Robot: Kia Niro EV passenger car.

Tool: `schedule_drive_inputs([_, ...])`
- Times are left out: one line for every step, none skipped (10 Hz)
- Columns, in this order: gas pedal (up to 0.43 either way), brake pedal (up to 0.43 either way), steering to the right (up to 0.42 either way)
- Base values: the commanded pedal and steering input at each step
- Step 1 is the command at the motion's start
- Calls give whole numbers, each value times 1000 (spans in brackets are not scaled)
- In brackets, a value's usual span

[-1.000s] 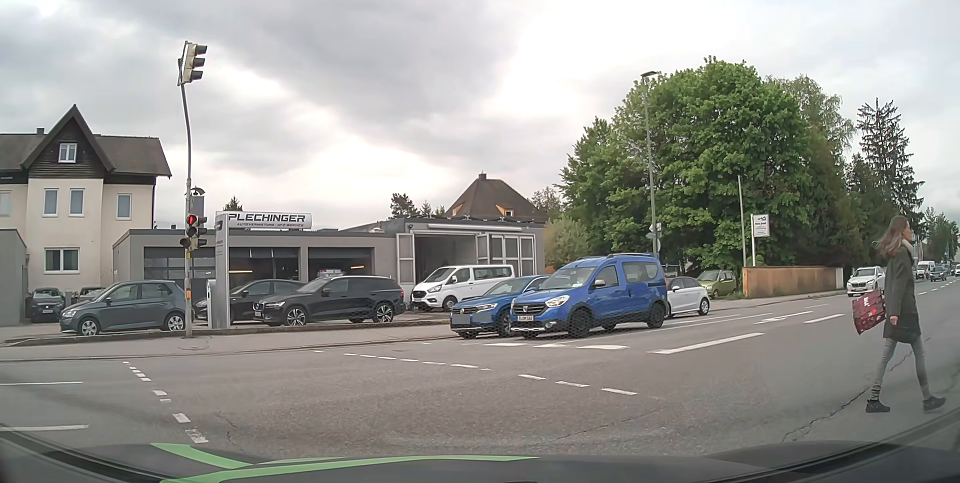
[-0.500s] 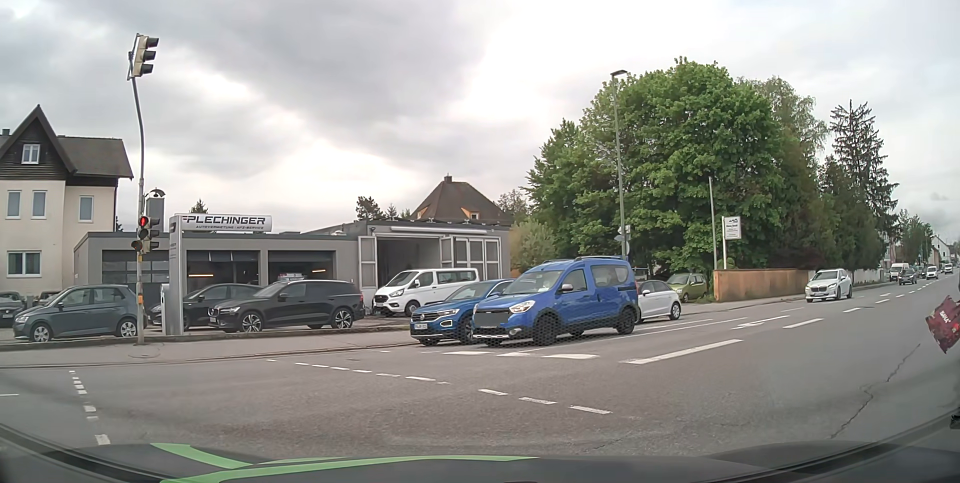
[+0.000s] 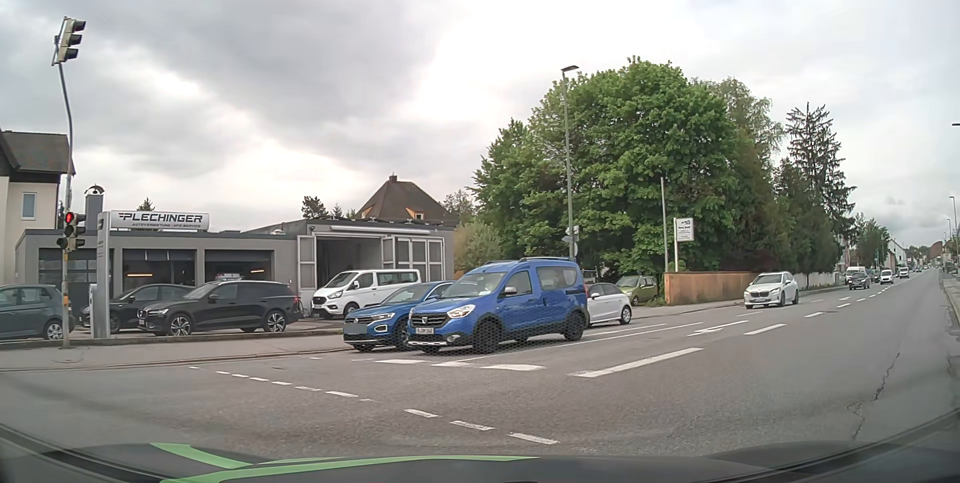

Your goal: Follow the waypoints while adhering to traffic rules and regulations

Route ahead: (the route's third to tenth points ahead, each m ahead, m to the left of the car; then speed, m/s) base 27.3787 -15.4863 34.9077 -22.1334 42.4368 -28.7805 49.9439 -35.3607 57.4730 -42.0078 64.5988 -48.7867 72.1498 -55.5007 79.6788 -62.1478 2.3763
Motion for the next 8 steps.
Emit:
schedule_drive_inputs([280, 0, 430])
schedule_drive_inputs([280, 0, 431])
schedule_drive_inputs([287, 0, 430])
schedule_drive_inputs([287, 0, 431])
schedule_drive_inputs([299, 0, 431])
schedule_drive_inputs([299, 0, 431])
schedule_drive_inputs([311, 0, 430])
schedule_drive_inputs([319, 0, 431])
